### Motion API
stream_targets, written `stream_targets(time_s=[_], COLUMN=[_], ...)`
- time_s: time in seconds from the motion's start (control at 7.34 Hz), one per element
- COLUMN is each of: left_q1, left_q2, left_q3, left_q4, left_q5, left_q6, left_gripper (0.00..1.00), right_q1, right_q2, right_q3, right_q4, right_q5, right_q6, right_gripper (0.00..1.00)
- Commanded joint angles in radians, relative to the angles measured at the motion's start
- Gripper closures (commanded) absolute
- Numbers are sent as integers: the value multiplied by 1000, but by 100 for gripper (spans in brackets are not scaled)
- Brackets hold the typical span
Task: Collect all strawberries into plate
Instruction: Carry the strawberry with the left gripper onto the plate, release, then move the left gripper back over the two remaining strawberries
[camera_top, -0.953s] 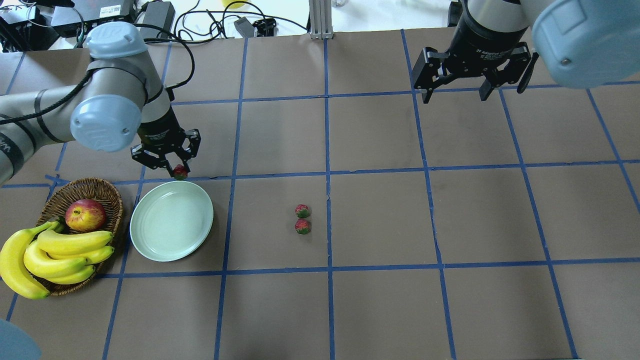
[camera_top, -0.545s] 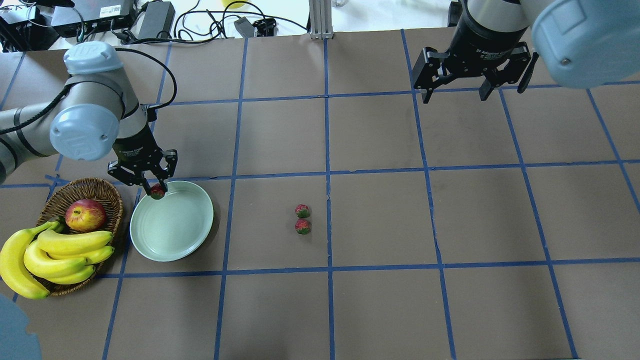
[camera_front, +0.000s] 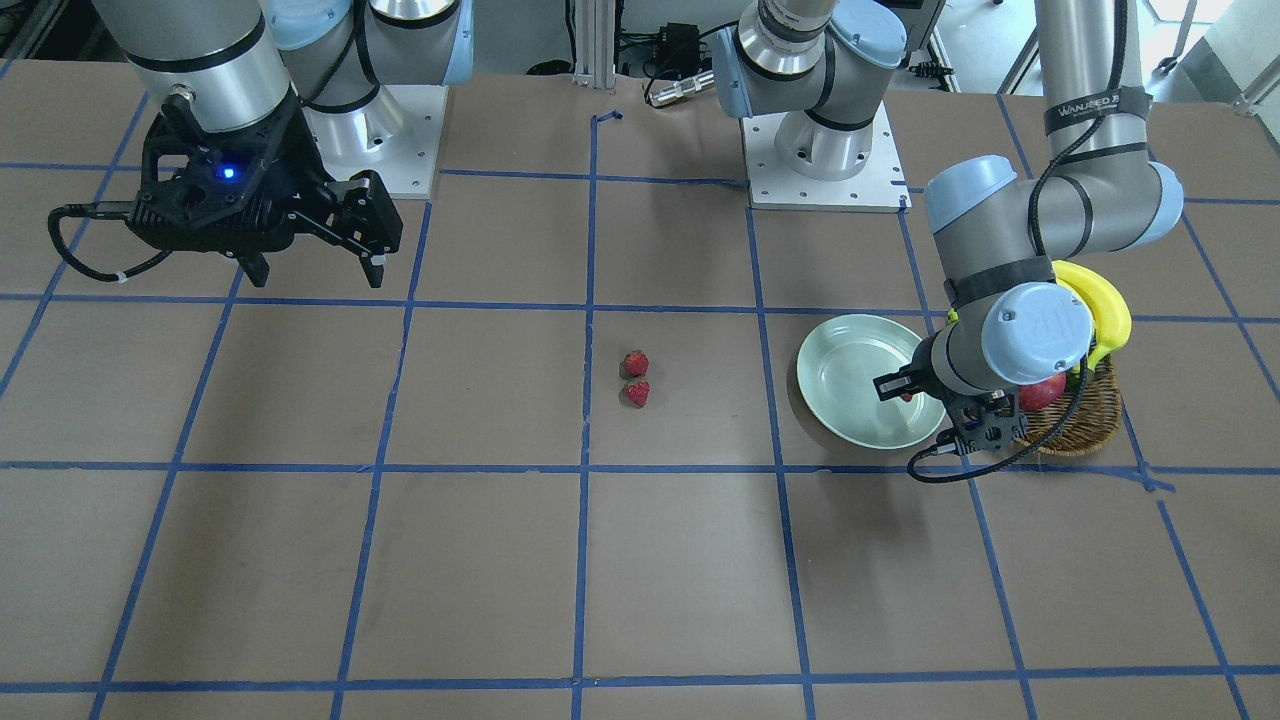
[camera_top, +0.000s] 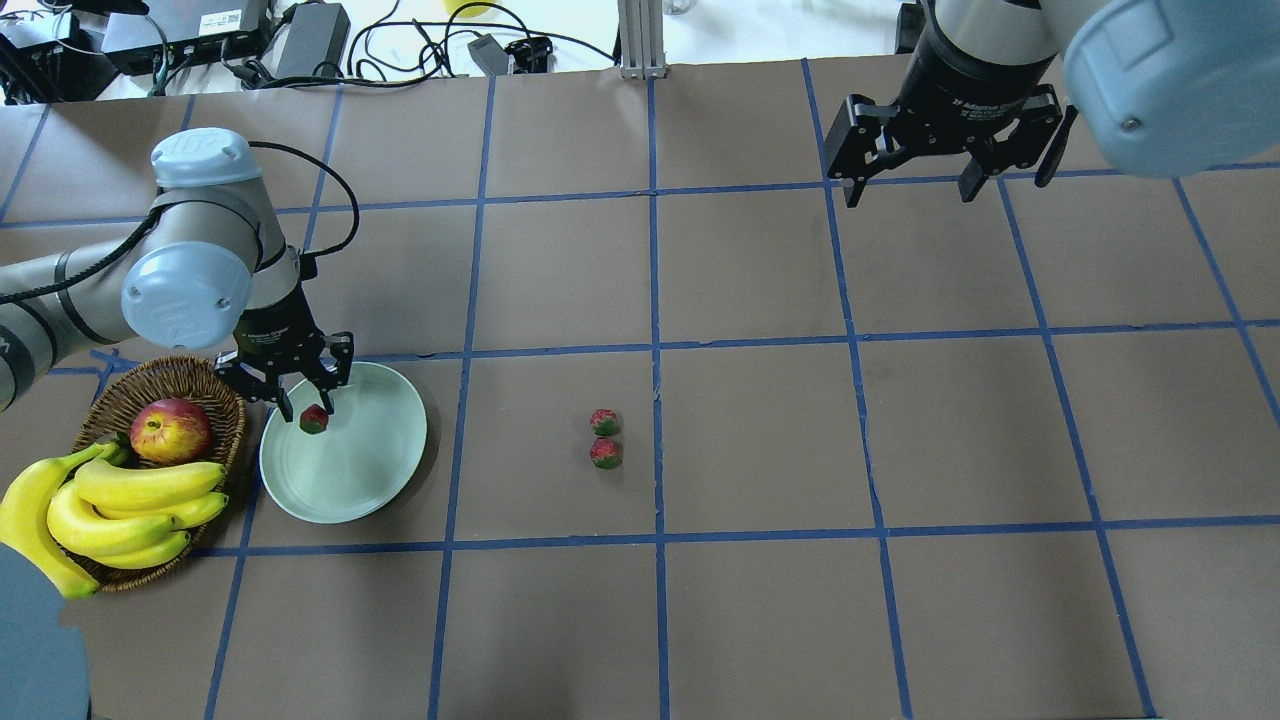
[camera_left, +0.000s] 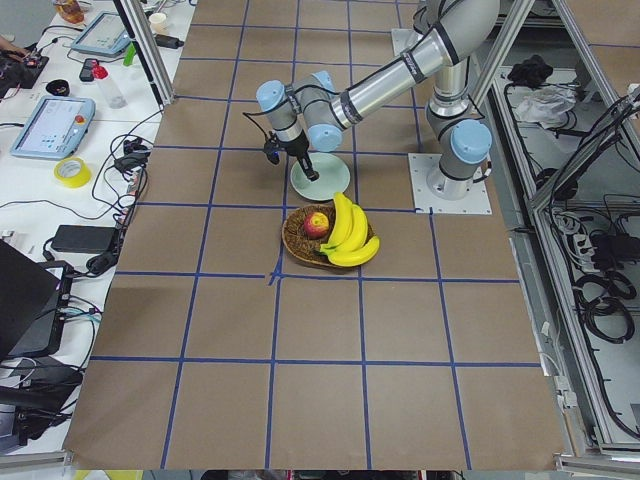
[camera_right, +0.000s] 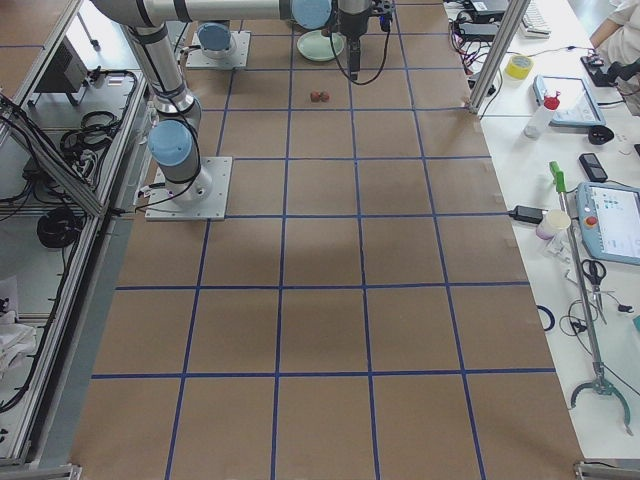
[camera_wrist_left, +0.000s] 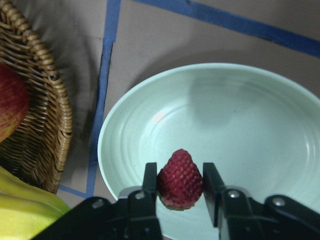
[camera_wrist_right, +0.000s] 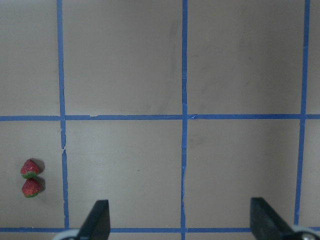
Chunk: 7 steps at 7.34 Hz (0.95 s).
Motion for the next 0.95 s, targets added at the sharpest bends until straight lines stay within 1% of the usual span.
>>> stream_targets(time_s=[0.0, 0.14, 0.27, 0.41, 0.68, 0.82], left_q1=[0, -9, -26, -59, -194, -248], left_q2=[12, 27, 27, 35, 38, 28], left_q3=[11, 48, 97, 119, 120, 122], left_q4=[4, 2, -10, -10, 7, 7], left_q5=[1, -7, -71, -161, -174, -176], left_q6=[9, 7, -2, -20, -103, -111], left_gripper=[0, 0, 0, 0, 0, 0], right_q1=[0, 0, 0, 0, 0, 0], right_q2=[0, 2, 2, 2, 2, 2], right_q3=[0, 0, 0, 0, 0, 0], right_q4=[0, 0, 0, 0, 0, 2], right_q5=[0, 0, 0, 0, 0, 0], right_q6=[1, -1, -1, 1, -1, 1], right_gripper=[0, 0, 0, 0, 0, 0])
